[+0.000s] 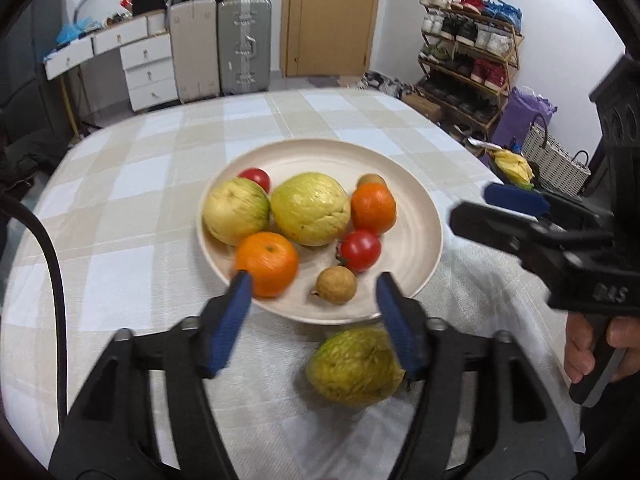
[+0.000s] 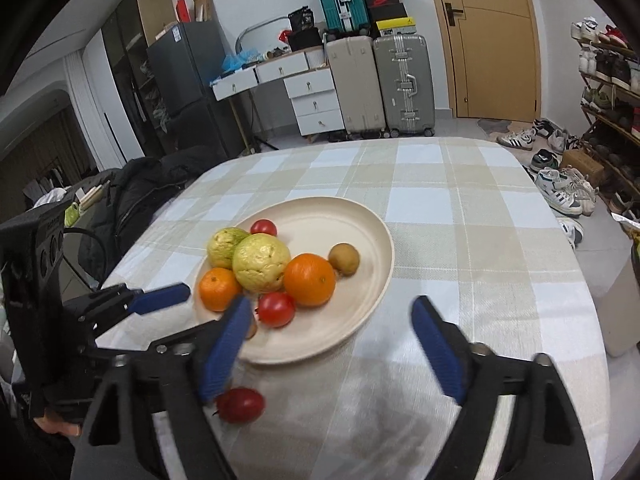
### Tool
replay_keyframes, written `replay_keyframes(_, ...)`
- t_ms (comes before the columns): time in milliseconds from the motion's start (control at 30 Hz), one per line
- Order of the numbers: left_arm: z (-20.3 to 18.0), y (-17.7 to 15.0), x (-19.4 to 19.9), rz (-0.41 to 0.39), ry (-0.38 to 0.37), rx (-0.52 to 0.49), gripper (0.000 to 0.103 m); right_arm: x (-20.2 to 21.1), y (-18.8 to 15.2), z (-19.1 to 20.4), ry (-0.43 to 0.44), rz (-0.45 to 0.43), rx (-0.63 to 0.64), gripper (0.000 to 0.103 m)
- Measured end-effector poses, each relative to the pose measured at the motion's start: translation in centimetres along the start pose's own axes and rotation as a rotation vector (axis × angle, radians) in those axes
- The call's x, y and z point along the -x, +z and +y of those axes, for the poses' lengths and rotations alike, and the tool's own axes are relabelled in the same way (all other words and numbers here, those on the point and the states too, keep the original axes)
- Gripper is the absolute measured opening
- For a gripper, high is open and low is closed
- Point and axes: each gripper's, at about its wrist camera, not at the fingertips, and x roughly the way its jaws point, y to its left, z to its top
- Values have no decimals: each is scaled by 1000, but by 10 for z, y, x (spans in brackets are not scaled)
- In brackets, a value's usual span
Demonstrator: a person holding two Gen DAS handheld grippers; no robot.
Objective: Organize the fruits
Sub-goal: 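Move both open tools back toward the remaining guava and tomato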
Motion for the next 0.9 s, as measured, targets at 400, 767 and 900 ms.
replay_keyframes(400, 10, -24, 61, -78, 13, 28, 102, 28, -25, 13, 44, 14, -16, 103)
replay_keyframes(767, 18, -36, 71, -69, 40, 43, 102, 20, -37, 24, -8, 80, 94, 103)
replay_keyframes(900, 22, -34, 69, -70, 44, 58, 102, 9, -45, 31, -7, 130, 131, 103)
